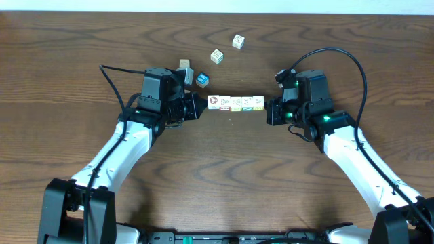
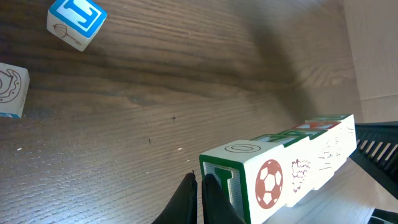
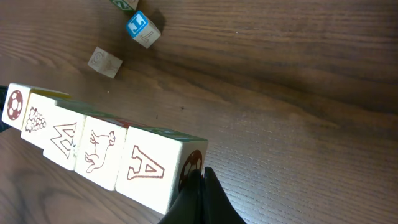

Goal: Lift 5 blocks

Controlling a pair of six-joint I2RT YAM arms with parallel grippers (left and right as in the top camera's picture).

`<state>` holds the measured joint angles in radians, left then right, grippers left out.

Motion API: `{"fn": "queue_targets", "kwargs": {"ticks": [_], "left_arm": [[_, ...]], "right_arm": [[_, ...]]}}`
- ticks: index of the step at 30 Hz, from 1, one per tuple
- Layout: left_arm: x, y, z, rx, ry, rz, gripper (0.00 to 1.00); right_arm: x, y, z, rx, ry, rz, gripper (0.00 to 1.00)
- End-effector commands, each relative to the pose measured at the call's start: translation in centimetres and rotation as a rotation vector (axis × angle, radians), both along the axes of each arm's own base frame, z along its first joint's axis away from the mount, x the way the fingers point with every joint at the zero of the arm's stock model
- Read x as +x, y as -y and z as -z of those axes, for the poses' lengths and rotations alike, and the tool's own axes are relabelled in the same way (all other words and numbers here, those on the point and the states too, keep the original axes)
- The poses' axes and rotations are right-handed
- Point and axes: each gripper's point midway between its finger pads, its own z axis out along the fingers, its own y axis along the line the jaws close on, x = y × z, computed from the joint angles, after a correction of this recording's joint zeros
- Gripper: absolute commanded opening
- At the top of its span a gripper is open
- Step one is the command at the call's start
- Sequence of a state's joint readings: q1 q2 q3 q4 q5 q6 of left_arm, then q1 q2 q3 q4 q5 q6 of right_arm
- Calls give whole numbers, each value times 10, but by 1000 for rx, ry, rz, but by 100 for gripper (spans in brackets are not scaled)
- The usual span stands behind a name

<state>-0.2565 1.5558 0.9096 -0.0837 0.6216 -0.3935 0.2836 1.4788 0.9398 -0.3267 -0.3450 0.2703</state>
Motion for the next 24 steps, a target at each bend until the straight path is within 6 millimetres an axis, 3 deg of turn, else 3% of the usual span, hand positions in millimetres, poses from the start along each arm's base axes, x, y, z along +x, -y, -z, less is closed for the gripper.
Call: {"fn": "queue_targets", "kwargs": {"ticks": [1,11,24], "left_arm": [[-20,40,-34,-125,25,161,7],[-27,50,-34,-124,20,191,8],[-31,45,-25,-90,-12,177,7]], "right_arm": [[-20,-46,-29,166,-2,-181,1],[-28,-56,-22,122,-10,-196,1],[-33,-58,-17,92,-27,-188,1]]}}
